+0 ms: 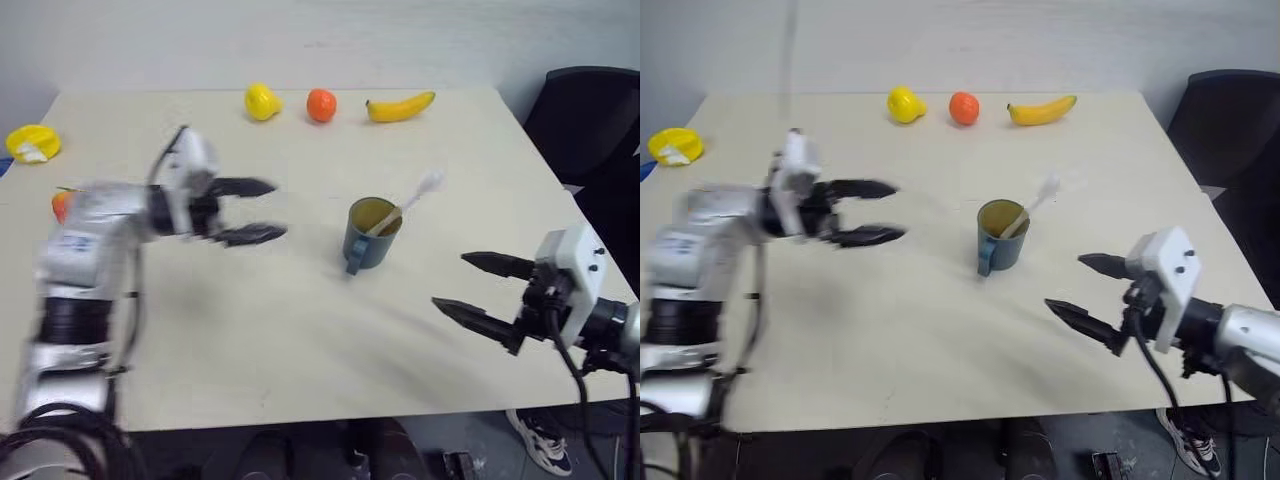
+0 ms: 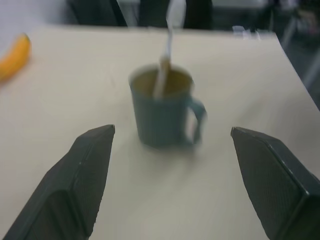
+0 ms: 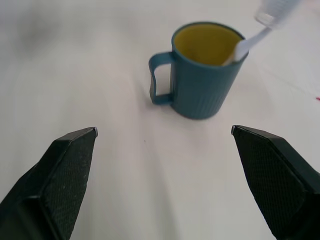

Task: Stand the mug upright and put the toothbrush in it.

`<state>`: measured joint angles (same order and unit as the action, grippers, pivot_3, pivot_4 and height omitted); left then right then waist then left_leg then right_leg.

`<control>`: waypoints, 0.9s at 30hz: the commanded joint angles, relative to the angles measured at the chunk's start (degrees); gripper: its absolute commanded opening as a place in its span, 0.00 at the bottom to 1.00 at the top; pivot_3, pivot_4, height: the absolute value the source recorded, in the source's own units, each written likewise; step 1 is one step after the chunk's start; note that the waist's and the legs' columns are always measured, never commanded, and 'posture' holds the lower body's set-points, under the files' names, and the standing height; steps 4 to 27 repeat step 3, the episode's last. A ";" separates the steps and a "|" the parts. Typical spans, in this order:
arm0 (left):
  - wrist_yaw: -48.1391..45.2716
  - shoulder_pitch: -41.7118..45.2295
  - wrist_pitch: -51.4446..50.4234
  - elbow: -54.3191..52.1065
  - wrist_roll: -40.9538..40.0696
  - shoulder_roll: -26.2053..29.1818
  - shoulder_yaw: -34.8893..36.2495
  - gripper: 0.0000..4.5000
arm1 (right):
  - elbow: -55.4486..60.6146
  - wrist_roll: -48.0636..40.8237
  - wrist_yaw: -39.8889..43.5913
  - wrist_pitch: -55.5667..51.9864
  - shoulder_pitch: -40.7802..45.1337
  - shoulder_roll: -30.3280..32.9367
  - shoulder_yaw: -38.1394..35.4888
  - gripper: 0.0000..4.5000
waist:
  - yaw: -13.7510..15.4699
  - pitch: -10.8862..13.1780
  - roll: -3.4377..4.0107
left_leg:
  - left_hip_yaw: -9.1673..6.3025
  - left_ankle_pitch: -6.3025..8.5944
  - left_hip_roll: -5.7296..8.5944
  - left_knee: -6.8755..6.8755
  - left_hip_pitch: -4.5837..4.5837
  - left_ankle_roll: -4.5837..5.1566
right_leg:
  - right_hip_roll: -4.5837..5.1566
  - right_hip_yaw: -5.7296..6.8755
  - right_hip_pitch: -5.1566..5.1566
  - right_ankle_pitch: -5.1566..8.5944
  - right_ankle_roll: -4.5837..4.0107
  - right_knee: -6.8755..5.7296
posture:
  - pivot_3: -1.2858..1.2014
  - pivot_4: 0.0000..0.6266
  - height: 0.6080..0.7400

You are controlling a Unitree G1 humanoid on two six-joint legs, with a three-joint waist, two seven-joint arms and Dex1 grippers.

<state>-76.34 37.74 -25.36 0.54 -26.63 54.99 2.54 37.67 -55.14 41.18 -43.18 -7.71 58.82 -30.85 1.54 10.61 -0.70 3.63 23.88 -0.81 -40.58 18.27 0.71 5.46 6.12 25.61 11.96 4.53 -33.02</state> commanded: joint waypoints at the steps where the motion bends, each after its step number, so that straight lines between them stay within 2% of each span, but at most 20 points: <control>1: -5.31 -1.27 5.23 -1.27 1.41 4.62 1.97 0.88 | -3.74 2.53 3.64 2.54 1.31 0.65 -2.52 1.00 | 0.62 0.01 0.02 | -0.02 0.00 0.01 -0.03 0.01 0.01 | 0.04 0.00 -0.03 0.00 0.00 0.01 | 0.52 0.24 1.00; 27: -4.72 -1.04 5.11 -0.96 1.18 5.10 2.42 0.88 | -6.05 3.19 3.59 2.73 2.97 -0.06 -2.36 1.00 | 0.94 0.02 0.03 | -0.06 0.07 -0.02 -0.30 0.12 0.13 | 0.06 -0.01 -0.04 -0.02 0.03 -0.01 | 0.52 0.24 1.00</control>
